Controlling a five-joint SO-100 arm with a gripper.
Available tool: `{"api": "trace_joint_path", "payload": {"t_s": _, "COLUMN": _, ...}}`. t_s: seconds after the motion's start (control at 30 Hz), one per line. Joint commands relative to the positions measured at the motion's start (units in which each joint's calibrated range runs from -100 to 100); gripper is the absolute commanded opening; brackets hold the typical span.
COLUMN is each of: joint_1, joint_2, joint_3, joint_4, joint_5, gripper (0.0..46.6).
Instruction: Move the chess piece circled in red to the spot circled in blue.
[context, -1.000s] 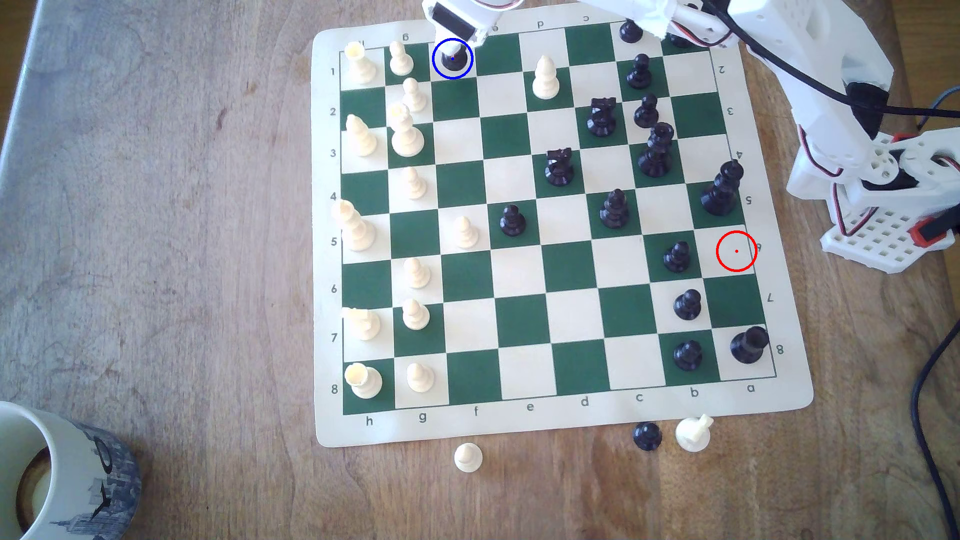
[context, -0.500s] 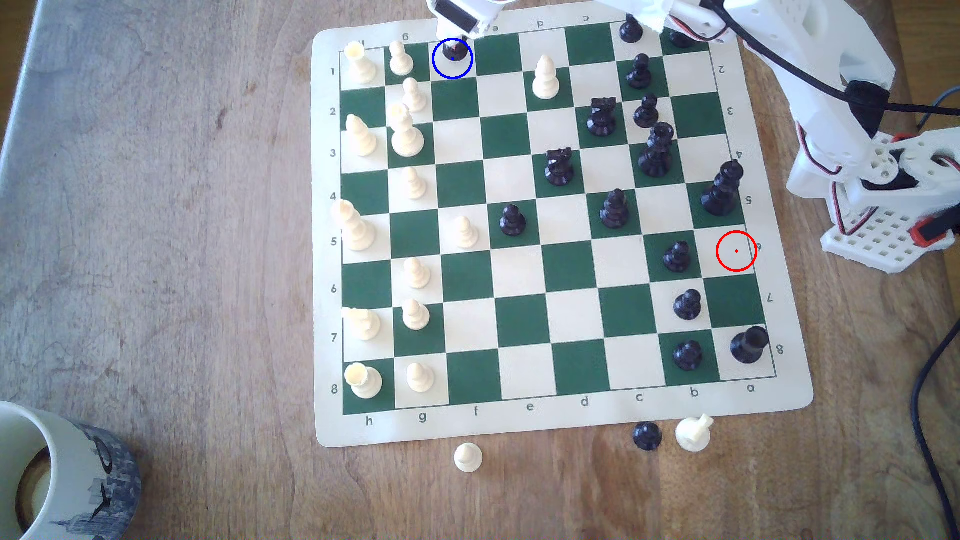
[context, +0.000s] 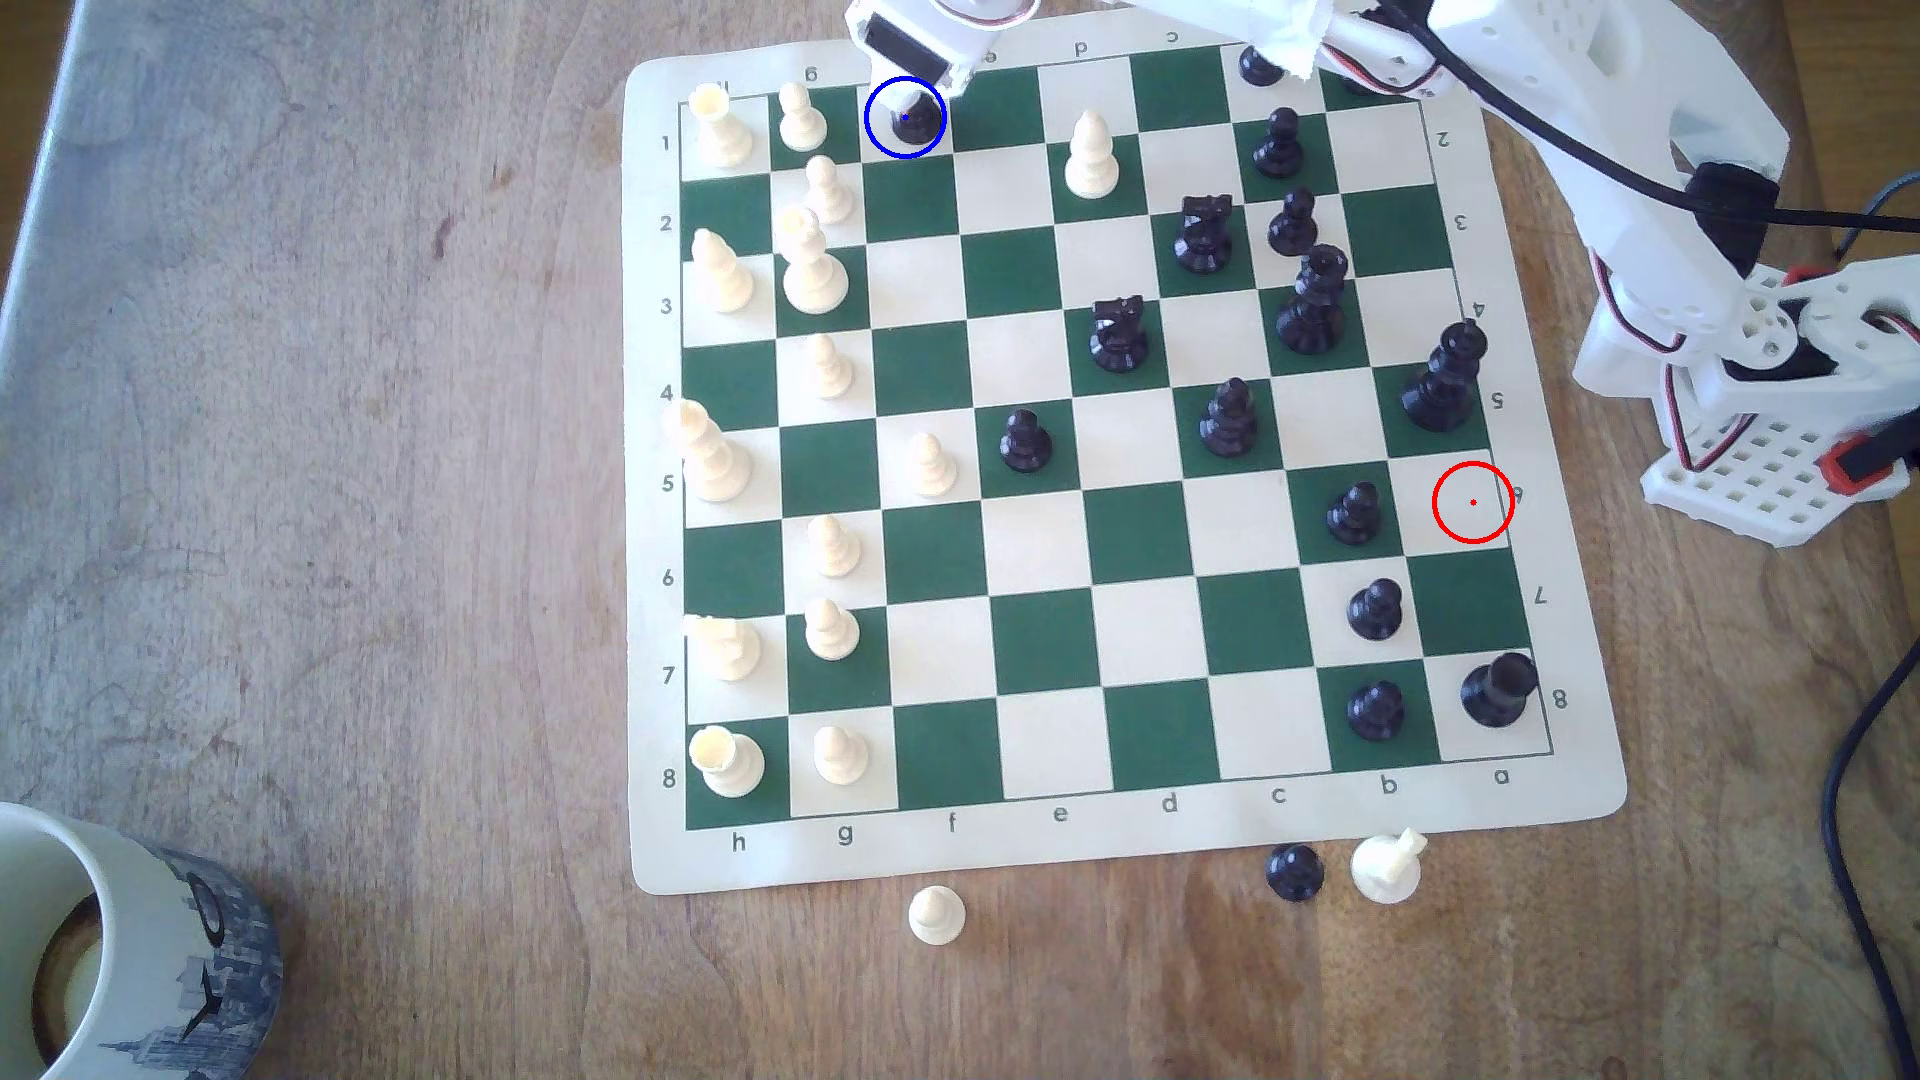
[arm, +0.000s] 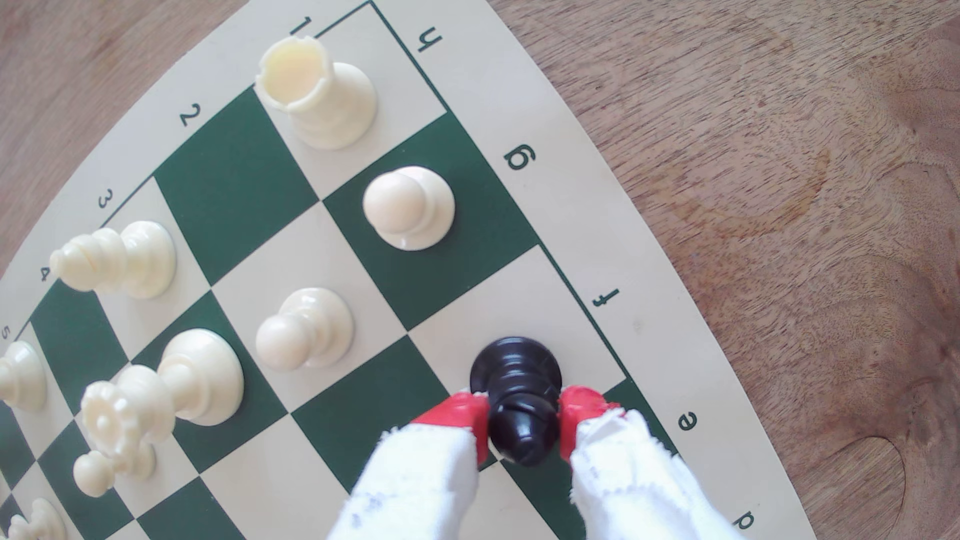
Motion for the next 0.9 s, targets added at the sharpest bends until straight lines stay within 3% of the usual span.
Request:
{"api": "trace_joint_path", "payload": {"t_s": 0.0, "joint_1": -0.2, "joint_2": -1.7, "joint_3": -4.3, "joint_4": -1.7, "joint_5": -0.1, "gripper": 11.1}}
{"api": "trace_joint_path", "payload": {"t_s": 0.07, "joint_1": 0.1, "joint_2": -1.9, "joint_3": -4.3, "joint_4": -2.0, "joint_5": -0.1, "gripper": 16.3}}
{"api": "trace_joint_path", "payload": {"t_s": 0.2, "joint_1": 0.4, "joint_2": -2.6, "joint_3": -4.3, "joint_4": -1.8, "joint_5": -0.1, "gripper": 21.4}}
{"api": "trace_joint_path", "payload": {"t_s": 0.47, "joint_1": 0.7, "joint_2": -10.1, "joint_3": 2.1, "joint_4": -1.4, "joint_5": 0.0, "gripper": 25.8}}
{"api": "trace_joint_path", "payload": {"t_s": 0.77, "joint_1": -2.0, "joint_2": -34.4, "joint_3": 32.5, "joint_4": -2.9, "joint_5": 0.7, "gripper": 26.6}}
{"api": "trace_joint_path", "payload": {"t_s": 0.87, "joint_1": -5.1, "joint_2": -46.6, "joint_3": 48.9, "joint_4": -7.0, "joint_5": 0.7, "gripper": 27.6}}
